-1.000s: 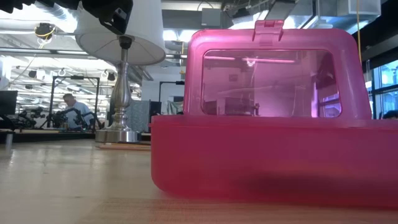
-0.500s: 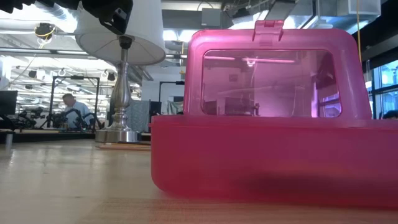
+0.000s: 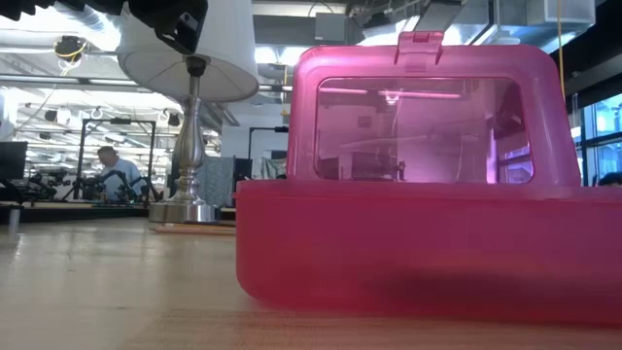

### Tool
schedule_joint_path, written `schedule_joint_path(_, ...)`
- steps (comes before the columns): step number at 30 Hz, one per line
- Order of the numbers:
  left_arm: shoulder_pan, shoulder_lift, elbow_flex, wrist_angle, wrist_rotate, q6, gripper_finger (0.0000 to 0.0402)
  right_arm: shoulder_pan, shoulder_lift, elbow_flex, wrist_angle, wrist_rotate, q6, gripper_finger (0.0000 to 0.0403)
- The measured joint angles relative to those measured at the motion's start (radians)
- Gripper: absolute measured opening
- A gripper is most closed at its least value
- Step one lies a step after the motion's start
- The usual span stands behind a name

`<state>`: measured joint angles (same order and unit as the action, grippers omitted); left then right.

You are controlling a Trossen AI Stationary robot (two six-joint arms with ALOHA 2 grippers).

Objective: Pick & place school supplies into a supply box
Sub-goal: Put the yellow scissors into the pink supply box

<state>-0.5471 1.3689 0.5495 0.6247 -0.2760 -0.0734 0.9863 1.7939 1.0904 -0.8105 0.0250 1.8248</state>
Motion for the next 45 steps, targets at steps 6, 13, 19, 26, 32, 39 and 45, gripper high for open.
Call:
schedule_joint_path(6,0.0,0.0,0.0,0.0,0.0,-0.001,0.0128,0.0,0.001,0.0,0.0,0.005,0.0,0.0169)
schedule_joint_path(13,0.0,0.0,0.0,0.0,0.0,0.0,0.0131,0.0,0.058,0.002,0.005,0.0,0.0,0.0169)
schedule_joint_path(19,0.0,0.0,0.0,0.0,0.0,-0.001,0.013,-0.002,0.097,0.005,0.011,-0.03,0.001,0.0163)
schedule_joint_path(26,0.0,0.0,0.0,0.0,0.0,0.0,0.013,-0.002,0.098,0.005,0.005,-0.037,-0.003,0.0125)
schedule_joint_path(32,0.0,0.0,0.0,0.0,0.0,-0.001,0.0131,-0.002,0.098,0.005,0.001,-0.034,-0.003,0.0104)
schedule_joint_path(39,0.0,0.0,0.0,0.0,0.0,0.0,0.0128,-0.001,0.098,0.005,-0.007,-0.037,0.032,0.0101)
schedule_joint_path(45,0.0,0.0,0.0,0.0,0.0,-0.001,0.0132,-0.001,0.107,0.053,-0.088,-0.05,0.051,0.01)
